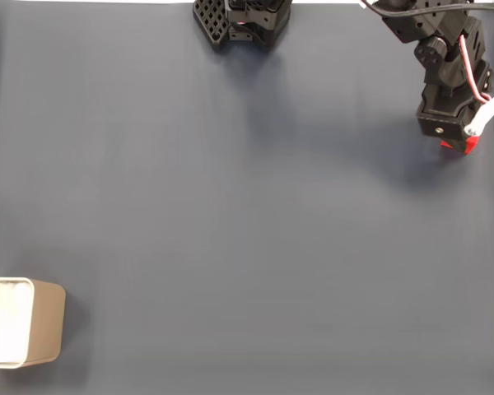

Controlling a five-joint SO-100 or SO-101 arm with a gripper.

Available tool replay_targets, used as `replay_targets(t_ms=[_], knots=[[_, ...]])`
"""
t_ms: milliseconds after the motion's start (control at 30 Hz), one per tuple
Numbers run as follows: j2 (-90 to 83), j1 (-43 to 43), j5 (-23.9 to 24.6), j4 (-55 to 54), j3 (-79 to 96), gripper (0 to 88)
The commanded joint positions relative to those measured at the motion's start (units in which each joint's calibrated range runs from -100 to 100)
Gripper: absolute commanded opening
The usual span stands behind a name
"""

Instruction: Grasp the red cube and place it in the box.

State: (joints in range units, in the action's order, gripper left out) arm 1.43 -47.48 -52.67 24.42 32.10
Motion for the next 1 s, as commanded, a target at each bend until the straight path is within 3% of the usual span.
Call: replay_targets(t_ms=[0,333,967], knots=[[-2.5,1.2,0.5,-1.2,-0.9,36.2],[-3.3,1.4,0.2,-1.4,1.7,31.7],[-1.9,1.5,-2.0,-3.1,1.8,32.4]])
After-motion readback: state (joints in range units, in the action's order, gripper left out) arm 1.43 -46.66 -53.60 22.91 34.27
